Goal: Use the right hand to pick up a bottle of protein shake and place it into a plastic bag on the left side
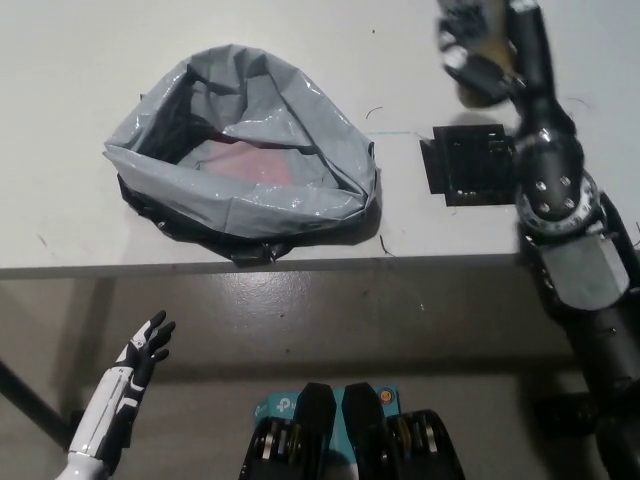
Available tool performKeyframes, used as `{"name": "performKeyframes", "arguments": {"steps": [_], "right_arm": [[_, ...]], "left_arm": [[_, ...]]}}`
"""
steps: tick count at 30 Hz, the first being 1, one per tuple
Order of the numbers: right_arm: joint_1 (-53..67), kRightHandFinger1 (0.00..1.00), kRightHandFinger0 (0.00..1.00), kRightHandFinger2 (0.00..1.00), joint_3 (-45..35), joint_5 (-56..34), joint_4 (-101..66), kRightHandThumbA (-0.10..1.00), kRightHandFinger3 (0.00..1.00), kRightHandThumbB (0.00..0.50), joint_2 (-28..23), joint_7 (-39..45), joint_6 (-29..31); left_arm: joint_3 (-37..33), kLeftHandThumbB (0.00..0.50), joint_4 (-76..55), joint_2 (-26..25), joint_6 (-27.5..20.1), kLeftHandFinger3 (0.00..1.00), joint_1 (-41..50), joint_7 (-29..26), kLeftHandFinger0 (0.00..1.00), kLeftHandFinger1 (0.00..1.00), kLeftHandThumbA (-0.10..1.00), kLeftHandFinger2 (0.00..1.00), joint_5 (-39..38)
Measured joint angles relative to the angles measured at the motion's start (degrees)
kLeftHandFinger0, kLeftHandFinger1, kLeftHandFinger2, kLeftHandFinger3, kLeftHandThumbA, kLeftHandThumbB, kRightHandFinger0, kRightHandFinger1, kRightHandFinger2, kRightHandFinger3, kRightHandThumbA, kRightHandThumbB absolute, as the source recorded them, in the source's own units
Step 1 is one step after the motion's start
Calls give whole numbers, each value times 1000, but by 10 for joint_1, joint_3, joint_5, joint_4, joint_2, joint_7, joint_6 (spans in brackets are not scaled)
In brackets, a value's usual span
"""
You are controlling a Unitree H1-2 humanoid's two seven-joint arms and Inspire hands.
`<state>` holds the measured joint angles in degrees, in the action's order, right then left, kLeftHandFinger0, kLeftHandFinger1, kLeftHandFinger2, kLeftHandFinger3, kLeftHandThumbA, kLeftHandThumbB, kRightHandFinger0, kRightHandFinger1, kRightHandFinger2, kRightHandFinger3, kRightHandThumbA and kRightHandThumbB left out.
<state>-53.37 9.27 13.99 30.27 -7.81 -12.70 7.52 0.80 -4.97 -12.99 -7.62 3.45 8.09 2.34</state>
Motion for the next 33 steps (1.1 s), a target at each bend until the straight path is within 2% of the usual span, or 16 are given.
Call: {"name": "performKeyframes", "arguments": {"steps": [3,4,7,8,10,12,13,17,18,22,28,29,30,31,32,33], "right_arm": [[-24,352,1,655,32,19,-12,40,676,163,9,13,-7],[-35,324,0,614,47,27,-12,-6,654,171,14,18,-8],[-67,246,0,503,86,53,6,-27,550,192,30,25,-10],[-77,235,0,498,95,61,17,-11,557,189,36,26,-11],[-104,228,0,516,118,83,55,-15,592,190,52,25,-12],[-123,280,0,592,138,100,98,12,682,167,66,24,-13],[-132,291,0,607,146,106,114,-13,704,185,71,23,-13],[-178,322,4,633,182,137,234,-63,723,201,101,17,-12],[-178,329,10,636,182,137,234,-69,717,187,101,17,-12],[-201,331,17,612,203,156,338,11,695,167,124,8,-5],[-202,331,13,593,219,170,408,25,671,159,128,-6,2],[-202,323,23,574,220,171,415,100,675,216,128,-7,2],[-201,310,18,552,221,173,424,126,659,226,128,-10,4],[-200,366,71,599,221,174,432,264,685,287,127,-10,8],[-199,674,455,850,221,173,435,478,926,377,127,-10,11],[-196,880,713,989,217,171,440,559,1000,386,126,-6,14]], "left_arm": [[0,310,0,0,0,1000,-1,0,1000,1000,1000,1000,0],[0,329,0,0,0,1000,-2,0,1000,1000,1000,1000,0],[0,339,0,0,1,1000,-4,0,1000,1000,1000,1000,1],[0,341,0,0,1,1000,-5,0,1000,1000,1000,1000,2],[0,334,0,0,1,1000,-6,0,1000,1000,1000,1000,3],[0,340,-1,0,2,1000,-7,0,1000,1000,1000,1000,4],[0,342,-2,0,2,1000,-7,0,1000,1000,1000,1000,5],[-1,326,-6,0,3,1000,-9,0,1000,1000,1000,1000,7],[-1,318,-6,0,3,1000,-9,0,1000,1000,1000,1000,7],[-1,318,-7,1,4,1000,-16,0,1000,1000,1000,1000,6],[-3,285,-11,1,7,1000,-21,1,1000,1000,1000,1000,6],[-3,290,-11,1,8,1000,-22,1,1000,1000,1000,1000,6],[-3,291,-11,1,8,1000,-24,1,1000,1000,1000,1000,6],[-3,296,-11,1,9,1000,-27,2,1000,1000,1000,1000,5],[-3,295,-11,1,9,1000,-29,2,1000,1000,1000,1000,5],[-3,299,-11,1,11,1000,-33,2,1000,1000,1000,1000,4]]}}
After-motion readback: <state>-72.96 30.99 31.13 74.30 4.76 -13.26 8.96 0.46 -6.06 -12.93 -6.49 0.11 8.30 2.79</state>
